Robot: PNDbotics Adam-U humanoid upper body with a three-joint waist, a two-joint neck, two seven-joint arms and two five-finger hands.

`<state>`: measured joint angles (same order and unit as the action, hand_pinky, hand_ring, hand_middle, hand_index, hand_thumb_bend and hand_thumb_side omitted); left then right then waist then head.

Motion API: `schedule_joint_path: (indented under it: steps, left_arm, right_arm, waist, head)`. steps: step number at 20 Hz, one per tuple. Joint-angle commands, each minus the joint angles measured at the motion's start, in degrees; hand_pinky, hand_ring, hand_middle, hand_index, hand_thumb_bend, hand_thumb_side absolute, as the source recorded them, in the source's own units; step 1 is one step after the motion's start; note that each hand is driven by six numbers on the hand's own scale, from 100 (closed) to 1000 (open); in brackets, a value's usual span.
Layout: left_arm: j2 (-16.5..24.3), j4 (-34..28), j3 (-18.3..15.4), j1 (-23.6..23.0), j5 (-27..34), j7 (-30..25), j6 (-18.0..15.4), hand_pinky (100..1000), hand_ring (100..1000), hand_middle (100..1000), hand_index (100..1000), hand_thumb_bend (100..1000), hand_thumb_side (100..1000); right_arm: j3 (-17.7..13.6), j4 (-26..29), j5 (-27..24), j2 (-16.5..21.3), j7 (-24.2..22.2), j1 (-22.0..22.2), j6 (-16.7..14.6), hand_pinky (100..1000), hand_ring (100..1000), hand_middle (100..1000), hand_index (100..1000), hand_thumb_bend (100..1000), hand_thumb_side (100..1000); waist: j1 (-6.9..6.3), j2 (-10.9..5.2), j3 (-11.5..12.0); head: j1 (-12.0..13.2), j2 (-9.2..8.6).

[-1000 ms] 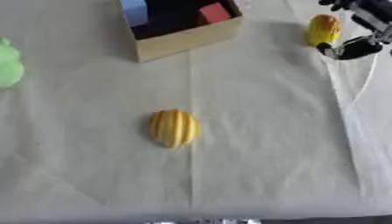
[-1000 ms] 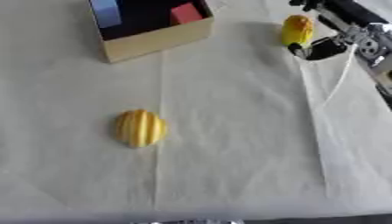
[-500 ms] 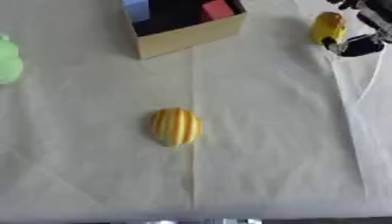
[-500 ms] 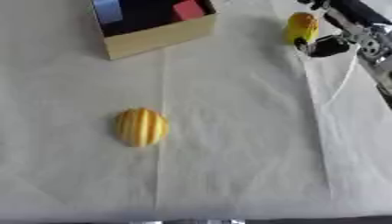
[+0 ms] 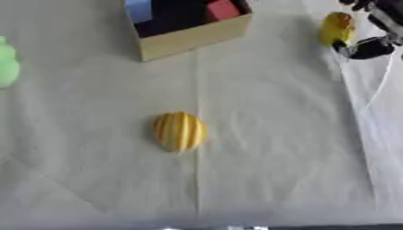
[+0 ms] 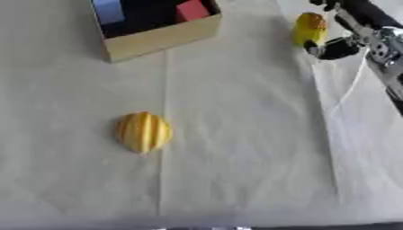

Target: Pick up objects on the table and place them in the box.

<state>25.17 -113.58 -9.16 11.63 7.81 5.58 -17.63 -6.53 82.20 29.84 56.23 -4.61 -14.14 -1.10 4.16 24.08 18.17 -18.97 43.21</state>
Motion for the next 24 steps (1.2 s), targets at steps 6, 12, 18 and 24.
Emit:
schedule_joint_path:
  steps: [6, 12, 18, 24]
  left_arm:
    - [0.56, -1.01, -0.18, 0.46, 0.24, -0.49, 0.05, 800, 739, 572, 793, 100, 579]
    - [0.38, -1.01, -0.16, 0.36, 0.23, -0.68, 0.31, 801, 739, 572, 793, 100, 580]
    - [0.27, -1.01, -0.4, -0.51, 0.05, -0.58, 0.64, 801, 740, 573, 793, 100, 580]
    - [0.76, -1.01, -0.06, -0.09, 0.36, -0.66, 0.73, 802, 741, 576, 792, 100, 580]
  right_arm:
    - [-1.12, -1.17, 1.58, 1.12, 1.3, -1.0, 1.24, 829, 797, 769, 882, 291, 100]
    - [-1.05, 0.01, -3.64, 0.77, 7.31, -1.04, 2.37, 811, 692, 550, 699, 100, 100]
    - [-0.96, 7.62, -8.36, 1.98, 7.69, 0.4, 1.06, 804, 657, 518, 669, 100, 100]
    - [-1.18, 18.11, -14.95, 4.48, 8.44, -0.8, 0.54, 805, 628, 522, 676, 100, 100]
  waist:
    - [0.72, 0.38, 0.7]
    - [0.65, 0.38, 0.43]
    - [0.44, -0.6, -0.98]
    - [0.69, -2.63, -1.77]
  head:
    - [-0.7, -1.53]
    - [-0.62, -1.02]
    - [0.31, 0.61]
    - [-0.09, 0.9]
